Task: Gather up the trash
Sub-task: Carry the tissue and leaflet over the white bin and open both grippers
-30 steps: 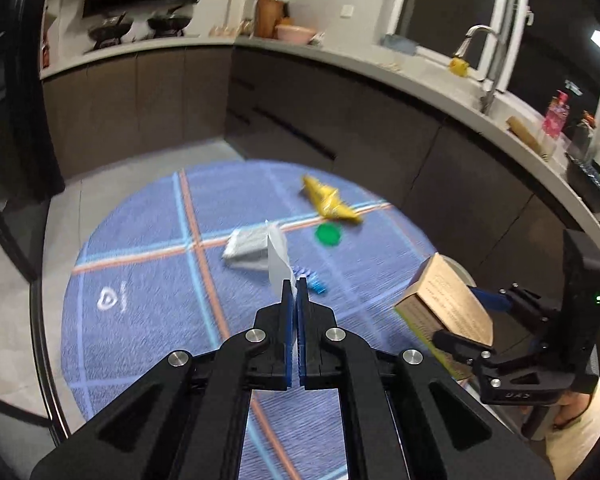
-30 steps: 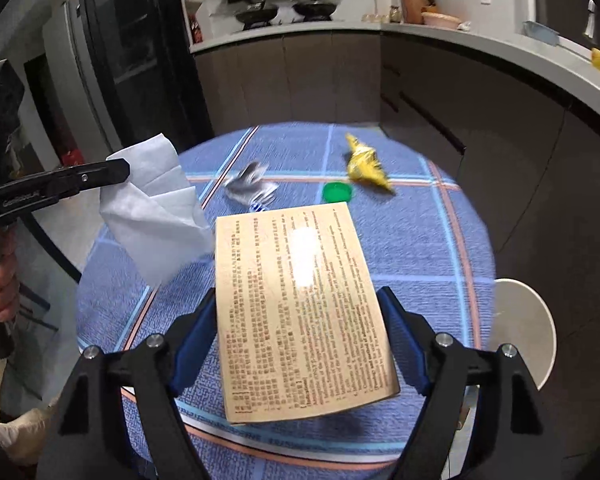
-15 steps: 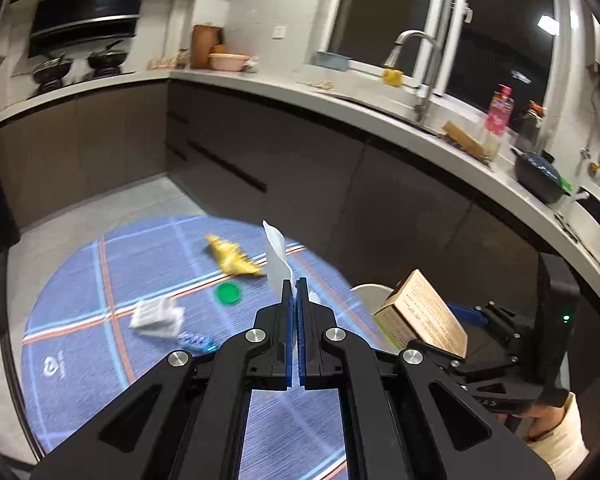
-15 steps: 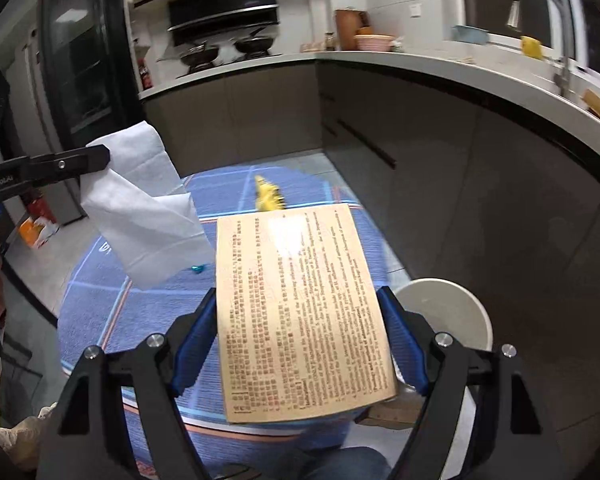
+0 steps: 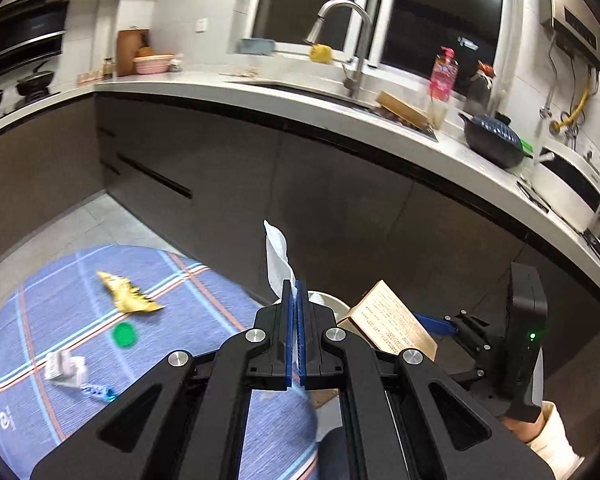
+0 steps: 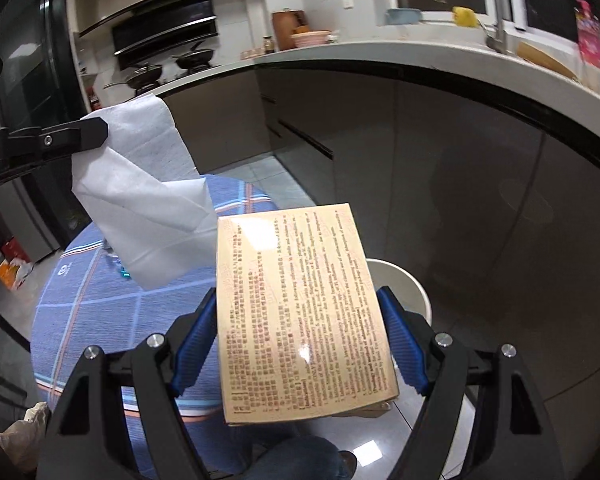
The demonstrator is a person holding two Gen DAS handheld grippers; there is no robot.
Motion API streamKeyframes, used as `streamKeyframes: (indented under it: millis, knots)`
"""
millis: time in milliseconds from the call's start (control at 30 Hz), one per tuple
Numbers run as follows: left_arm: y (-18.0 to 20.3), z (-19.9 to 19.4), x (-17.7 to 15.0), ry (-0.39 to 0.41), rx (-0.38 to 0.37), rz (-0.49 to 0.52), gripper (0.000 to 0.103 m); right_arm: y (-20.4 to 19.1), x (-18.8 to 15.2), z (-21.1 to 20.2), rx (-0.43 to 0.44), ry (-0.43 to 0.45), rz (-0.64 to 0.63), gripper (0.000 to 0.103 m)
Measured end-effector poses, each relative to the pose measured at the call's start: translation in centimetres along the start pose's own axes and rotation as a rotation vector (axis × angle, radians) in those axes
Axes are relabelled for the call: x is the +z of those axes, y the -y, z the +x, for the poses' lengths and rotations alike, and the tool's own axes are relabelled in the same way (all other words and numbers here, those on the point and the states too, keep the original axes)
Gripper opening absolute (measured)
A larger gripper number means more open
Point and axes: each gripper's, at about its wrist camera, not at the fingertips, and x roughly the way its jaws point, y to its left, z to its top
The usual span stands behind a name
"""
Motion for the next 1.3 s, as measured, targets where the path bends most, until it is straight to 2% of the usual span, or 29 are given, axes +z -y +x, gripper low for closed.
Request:
streamKeyframes:
  millis: [233, 433, 767, 967, 1300]
  knots:
    - [2.2, 5.5, 0.6, -0.067, -0.038, 0.012, 0.001, 5.0, -1.7, 1.5, -0.038, -0.027, 0.072, 0.078]
    - [2.9, 10.5, 0.3, -0.132, -0.041, 0.009, 0.001, 8.0, -2.8, 4.6, -0.034, -0.053, 0.123, 0.078]
    - [2.5, 18.4, -0.9, -0.228, -0.026, -0.014, 0.002, 10.5, -4.0, 11.1, -0.028, -0.104, 0.125, 0.078]
    - [1.8, 21.9, -2.0, -0.280, 0.002, -0.022, 0.002, 11.2, -4.7, 14.2, -0.021, -0.136, 0.115, 0.078]
    - [1.1, 25.0, -3.7, -0.329, 0.020, -0.027, 0.004, 11.7, -5.6, 16.9, 0.007, -0.159, 0.093, 0.079]
